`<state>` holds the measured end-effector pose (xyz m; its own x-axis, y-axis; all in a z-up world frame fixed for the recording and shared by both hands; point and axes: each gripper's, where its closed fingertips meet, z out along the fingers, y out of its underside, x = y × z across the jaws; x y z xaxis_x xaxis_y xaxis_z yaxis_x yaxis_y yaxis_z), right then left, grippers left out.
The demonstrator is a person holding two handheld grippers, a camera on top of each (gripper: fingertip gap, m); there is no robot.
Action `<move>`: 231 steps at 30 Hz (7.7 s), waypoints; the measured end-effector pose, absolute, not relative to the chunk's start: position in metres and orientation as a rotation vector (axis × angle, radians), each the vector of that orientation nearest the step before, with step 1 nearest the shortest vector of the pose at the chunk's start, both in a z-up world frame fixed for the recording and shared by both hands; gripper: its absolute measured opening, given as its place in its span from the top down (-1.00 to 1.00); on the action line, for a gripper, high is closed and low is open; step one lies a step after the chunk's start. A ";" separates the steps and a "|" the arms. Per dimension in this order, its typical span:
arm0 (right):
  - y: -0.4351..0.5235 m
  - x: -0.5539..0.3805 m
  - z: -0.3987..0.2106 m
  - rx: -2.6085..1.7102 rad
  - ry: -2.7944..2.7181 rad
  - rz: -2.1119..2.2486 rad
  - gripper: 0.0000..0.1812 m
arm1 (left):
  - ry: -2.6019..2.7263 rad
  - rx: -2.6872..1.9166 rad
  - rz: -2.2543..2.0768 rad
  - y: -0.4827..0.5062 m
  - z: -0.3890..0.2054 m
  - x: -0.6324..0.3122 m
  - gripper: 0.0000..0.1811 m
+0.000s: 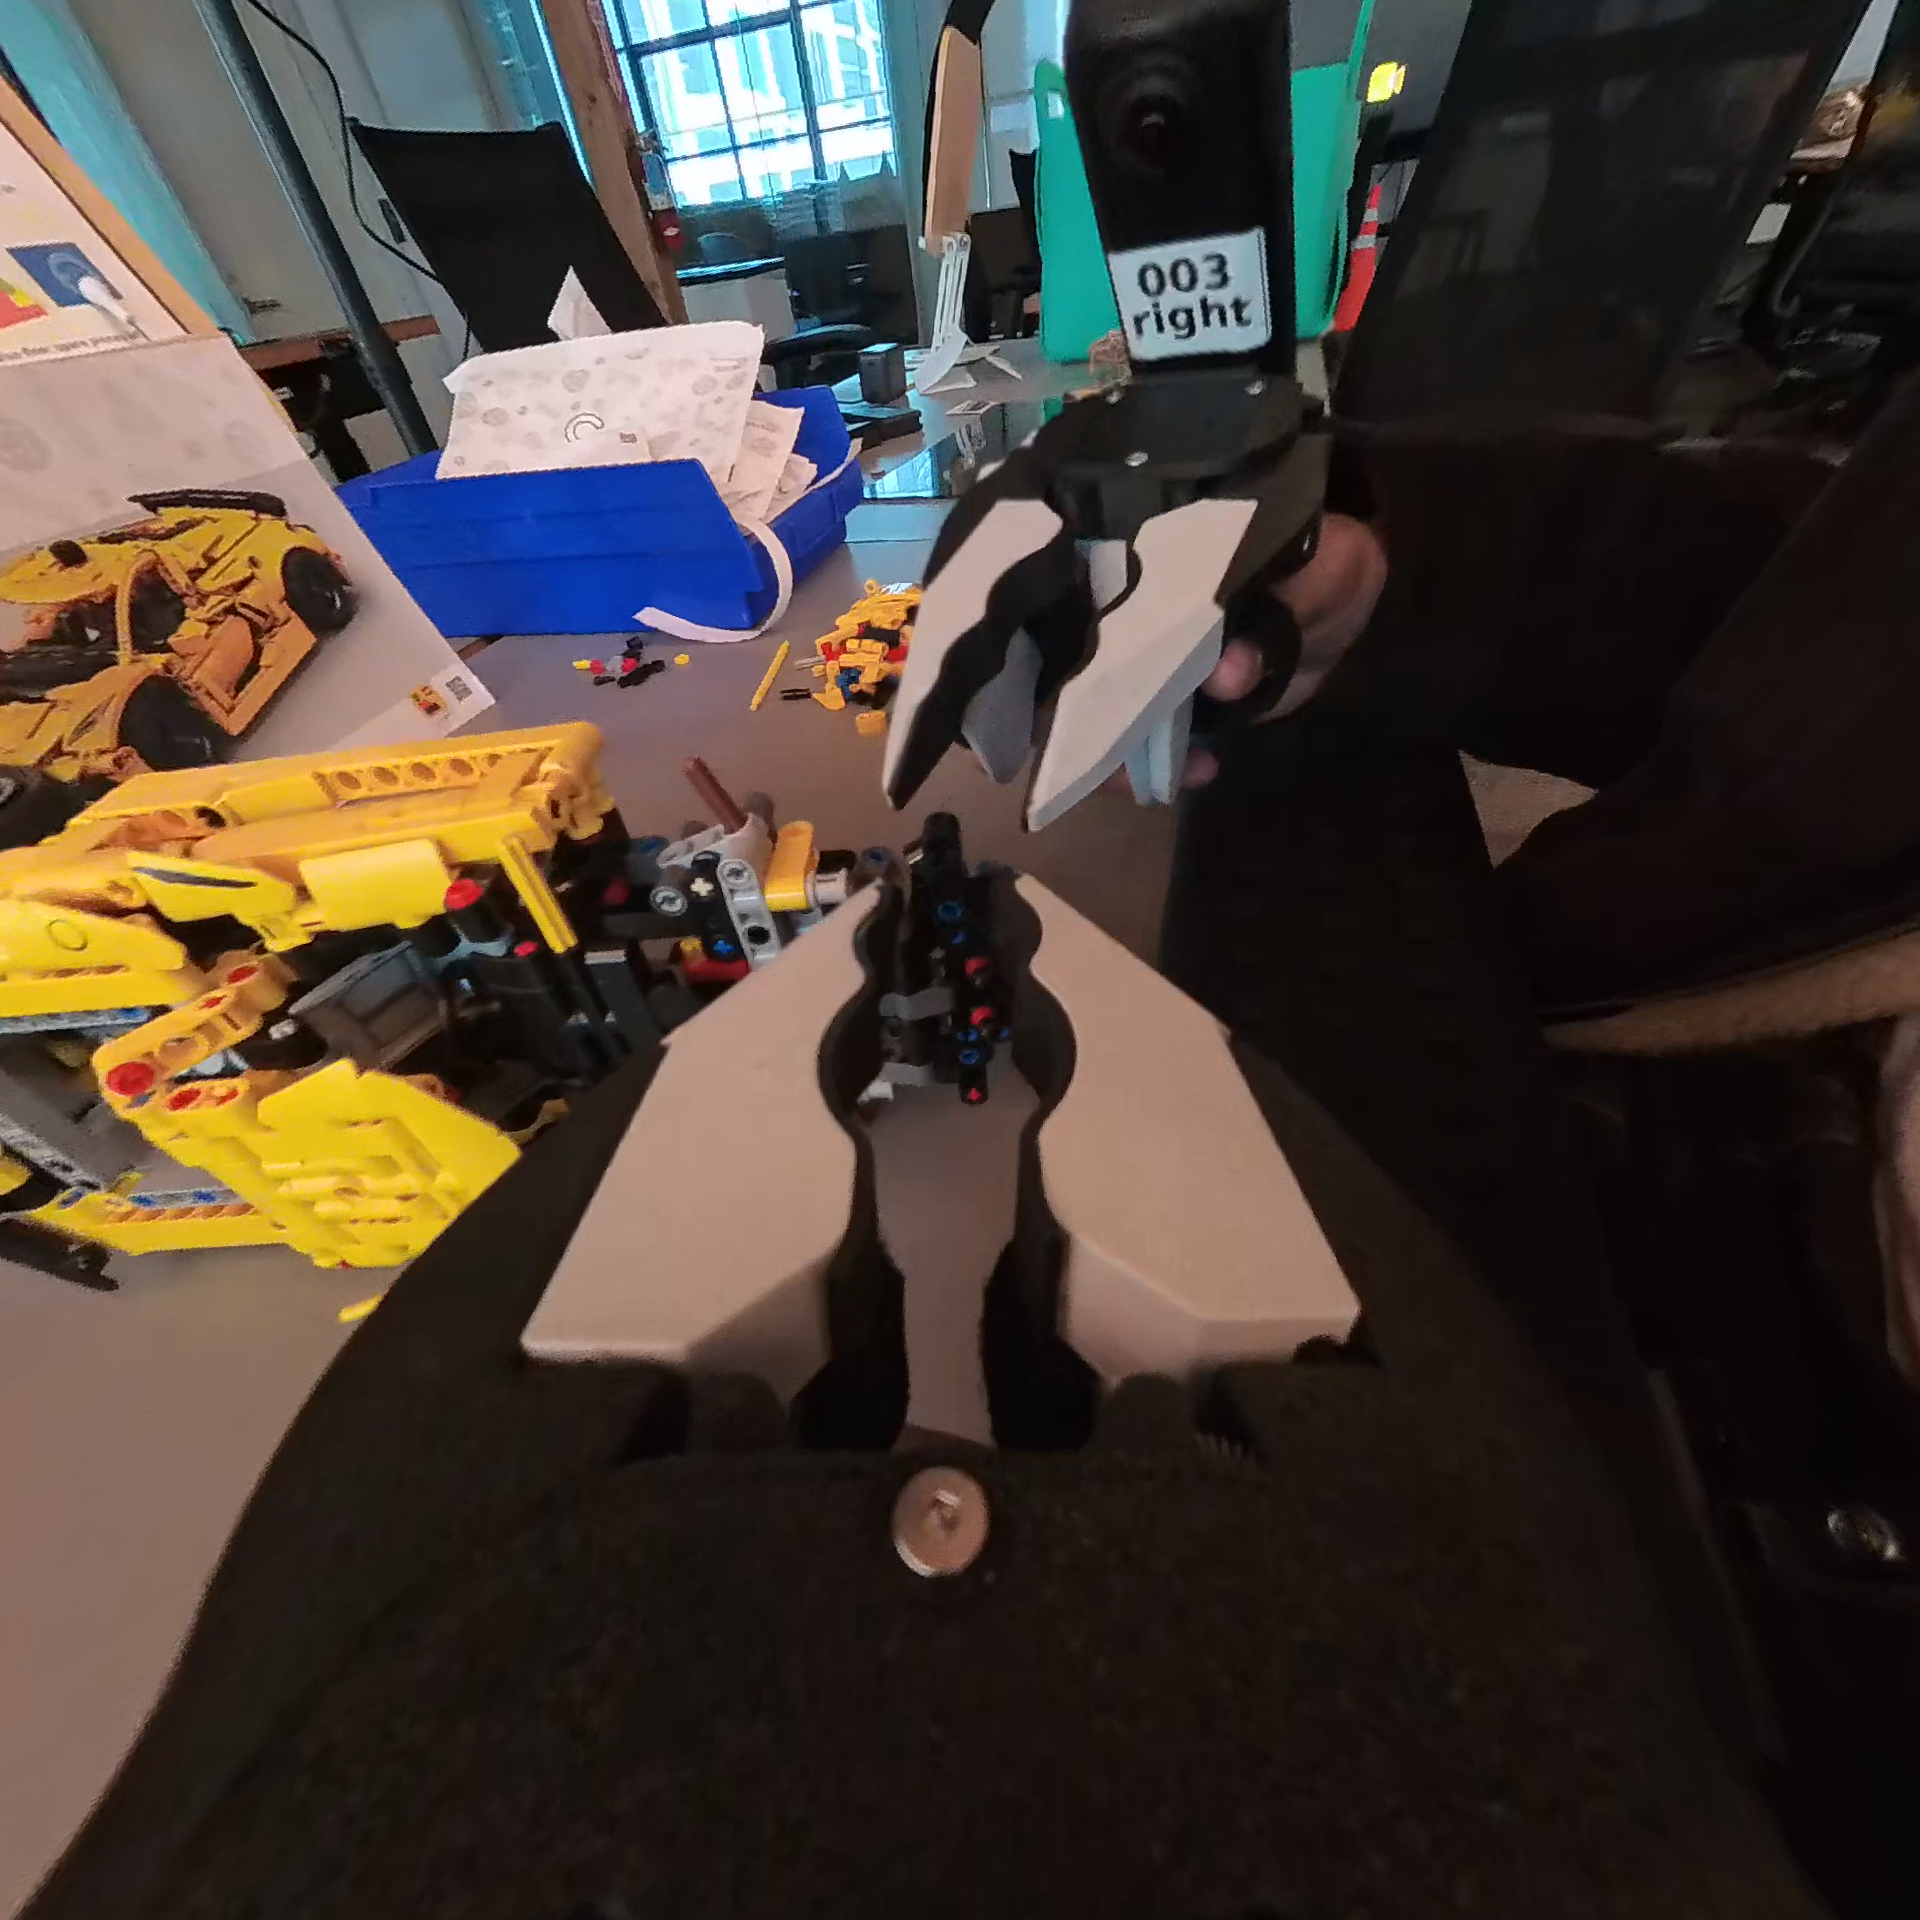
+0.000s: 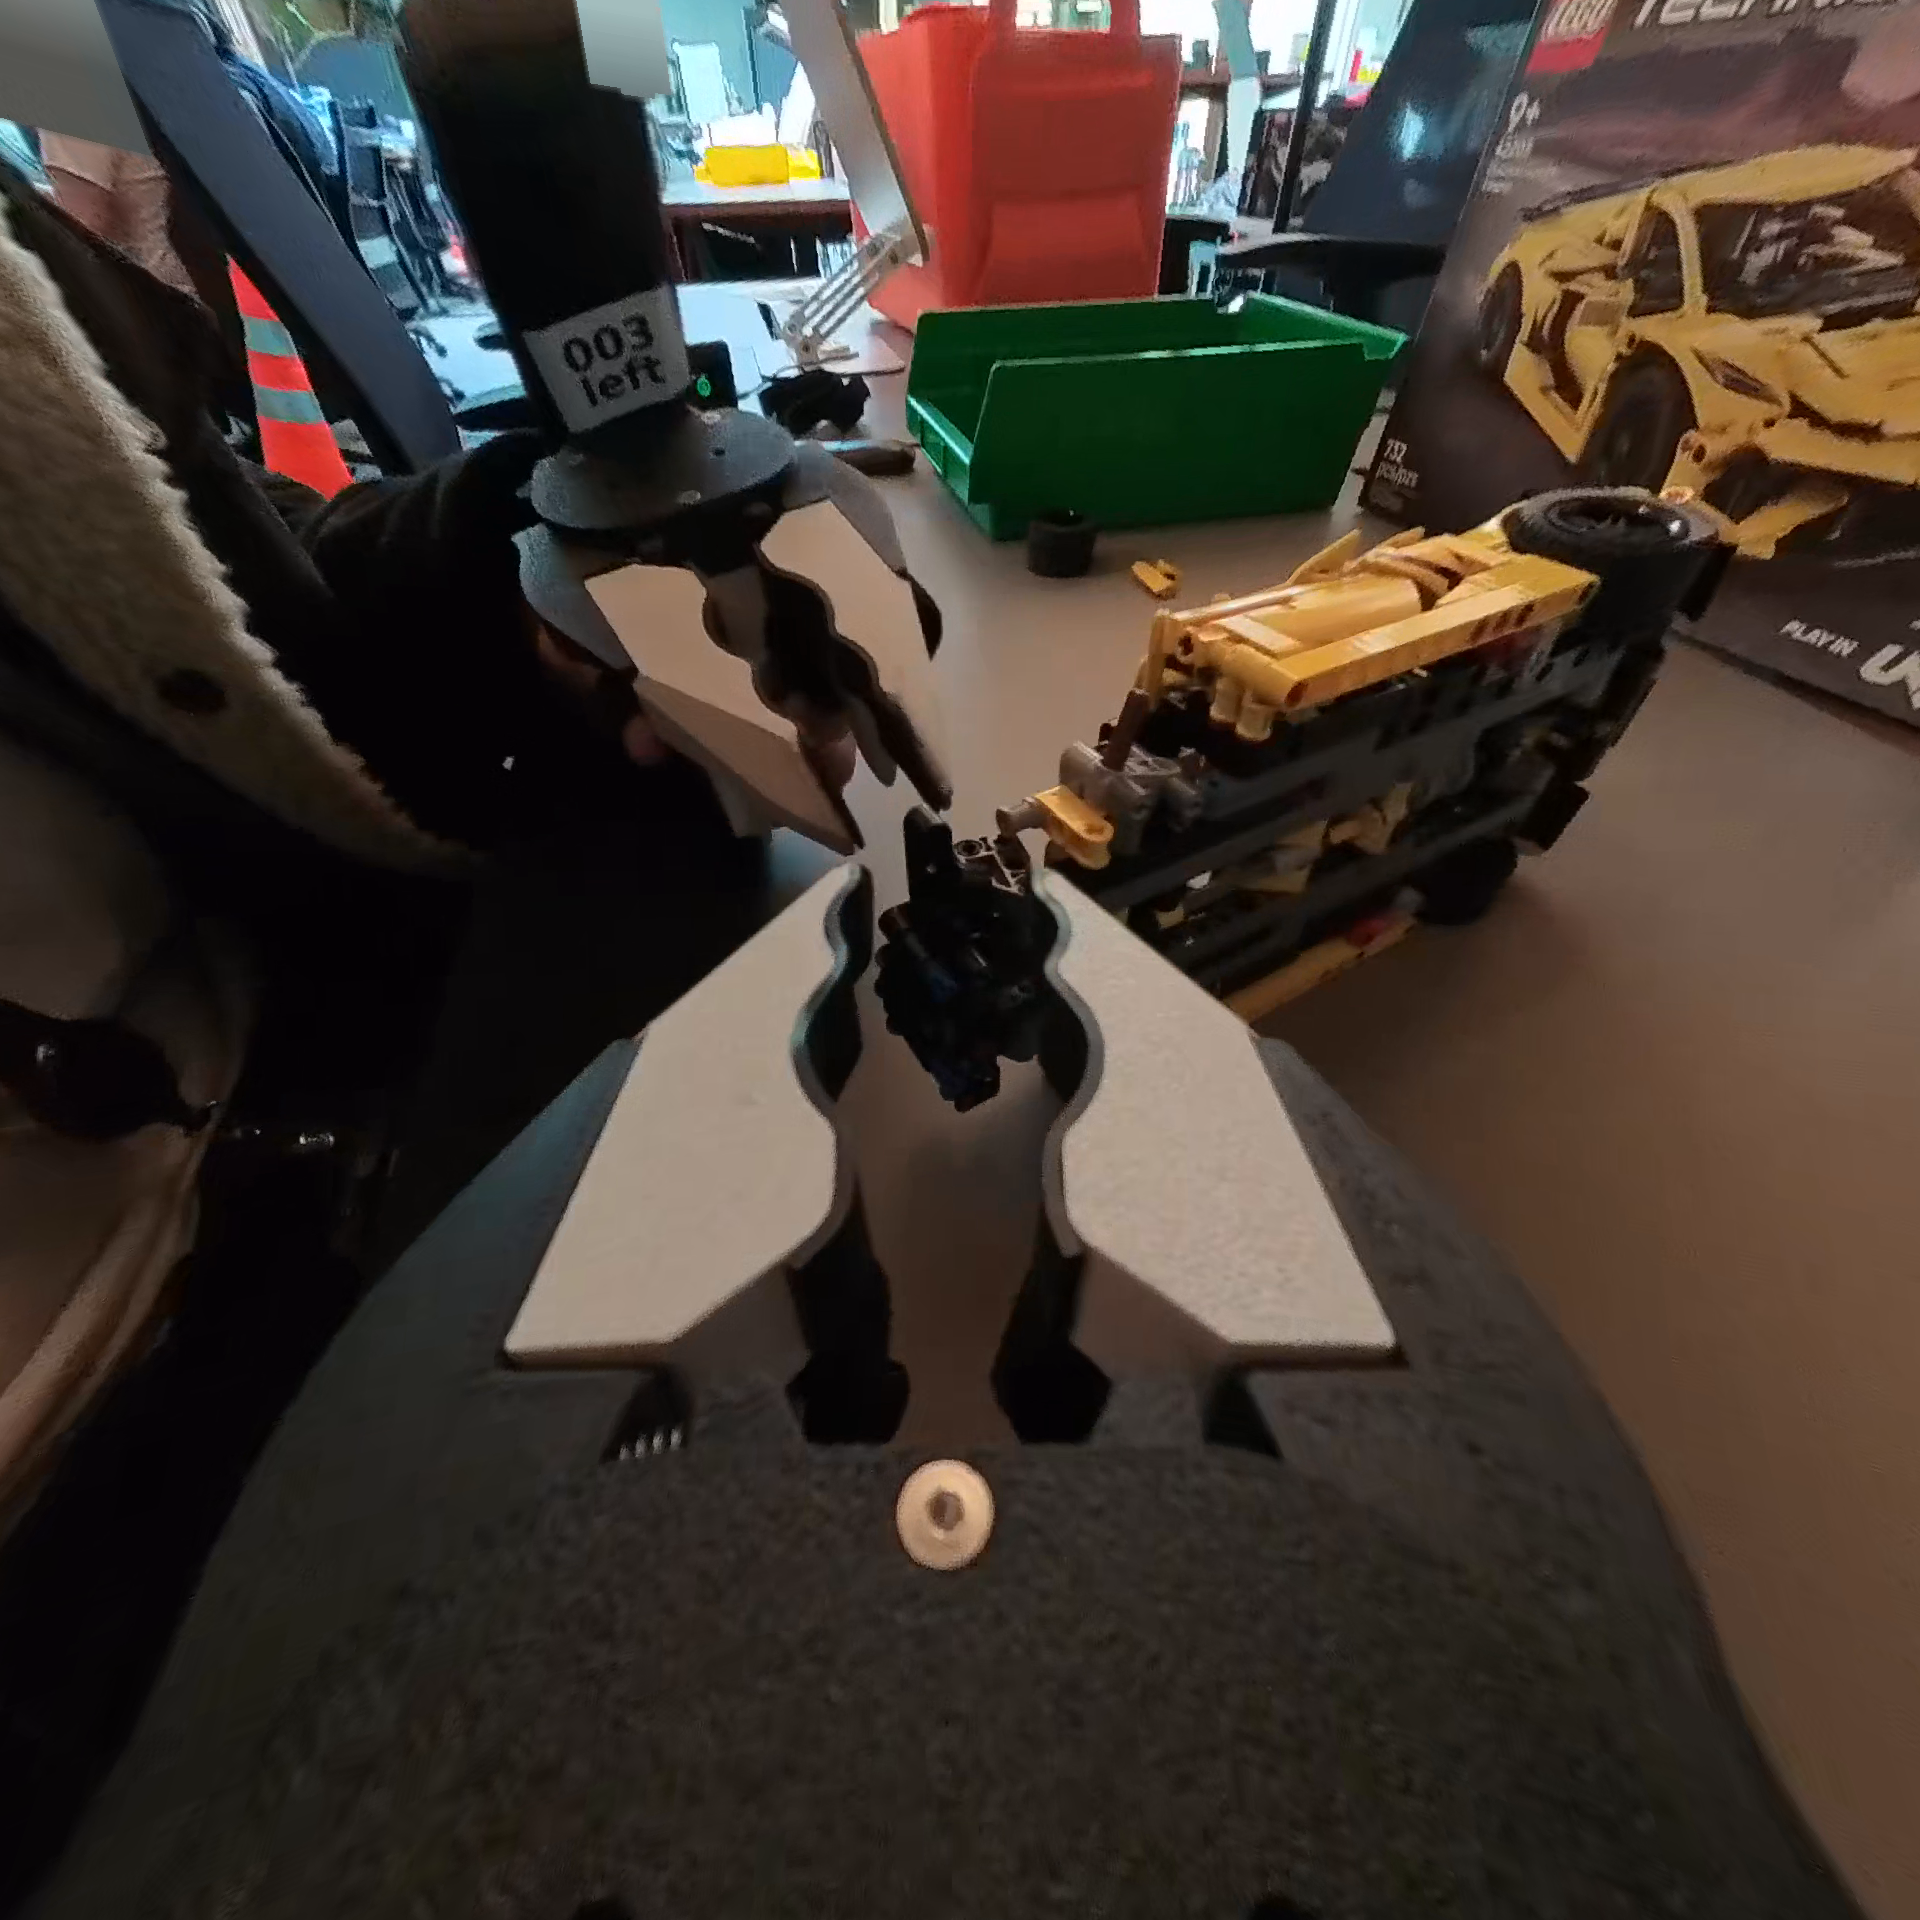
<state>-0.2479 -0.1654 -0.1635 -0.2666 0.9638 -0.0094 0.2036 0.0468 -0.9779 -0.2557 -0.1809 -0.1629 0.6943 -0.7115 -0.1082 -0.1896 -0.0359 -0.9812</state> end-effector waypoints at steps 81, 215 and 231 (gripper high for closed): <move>-0.196 -0.278 -0.130 -0.821 -1.528 1.095 0.93 | 0.512 -1.550 -1.073 -0.199 -0.129 -0.285 0.82; -0.179 -0.263 -0.140 -0.944 -1.537 0.923 0.94 | 0.479 -1.552 -0.912 -0.207 -0.131 -0.271 0.90; -0.175 -0.281 -0.144 -0.373 -1.458 -0.146 0.94 | 0.375 -1.683 -0.726 -0.186 -0.148 -0.271 0.79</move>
<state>-0.2809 -0.1749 -0.1438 0.1162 0.1276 0.9850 0.3203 0.9339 -0.1588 -0.2708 -0.1860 -0.1475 0.7530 -0.6044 0.2602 0.1368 -0.2430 -0.9603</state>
